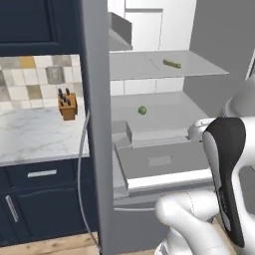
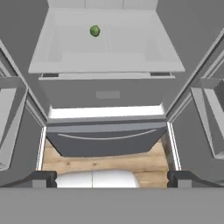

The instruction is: Pick the egg and butter from the fridge and place them by the bowl for mixing.

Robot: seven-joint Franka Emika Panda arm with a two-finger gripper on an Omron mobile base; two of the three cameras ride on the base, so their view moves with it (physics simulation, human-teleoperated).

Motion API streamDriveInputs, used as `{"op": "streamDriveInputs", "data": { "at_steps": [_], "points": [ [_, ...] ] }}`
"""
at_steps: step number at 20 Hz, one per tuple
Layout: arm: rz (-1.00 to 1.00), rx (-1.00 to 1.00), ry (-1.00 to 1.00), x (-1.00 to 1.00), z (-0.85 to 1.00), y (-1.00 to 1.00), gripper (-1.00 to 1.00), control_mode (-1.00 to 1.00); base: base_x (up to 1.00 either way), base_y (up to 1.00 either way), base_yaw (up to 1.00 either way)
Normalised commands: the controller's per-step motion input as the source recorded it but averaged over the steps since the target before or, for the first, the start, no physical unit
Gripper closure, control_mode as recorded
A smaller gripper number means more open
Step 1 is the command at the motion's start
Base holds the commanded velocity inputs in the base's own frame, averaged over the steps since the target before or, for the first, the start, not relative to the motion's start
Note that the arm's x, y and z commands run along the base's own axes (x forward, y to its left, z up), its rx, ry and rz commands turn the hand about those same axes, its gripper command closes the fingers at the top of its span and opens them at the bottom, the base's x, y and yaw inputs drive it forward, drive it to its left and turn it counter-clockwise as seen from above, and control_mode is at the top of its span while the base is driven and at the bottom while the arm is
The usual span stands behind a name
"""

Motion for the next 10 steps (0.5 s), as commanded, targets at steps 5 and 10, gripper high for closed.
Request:
{"op": "streamDriveInputs", "data": {
  "at_steps": [5,10],
  "points": [
    [0.0,0.0,0.0,0.0,0.0,0.0,-1.0,1.0,0.65,-0.07,0.03],
    [0.0,0.0,0.0,0.0,0.0,0.0,-1.0,1.0,0.18,-0.28,-0.13]
  ]
}}
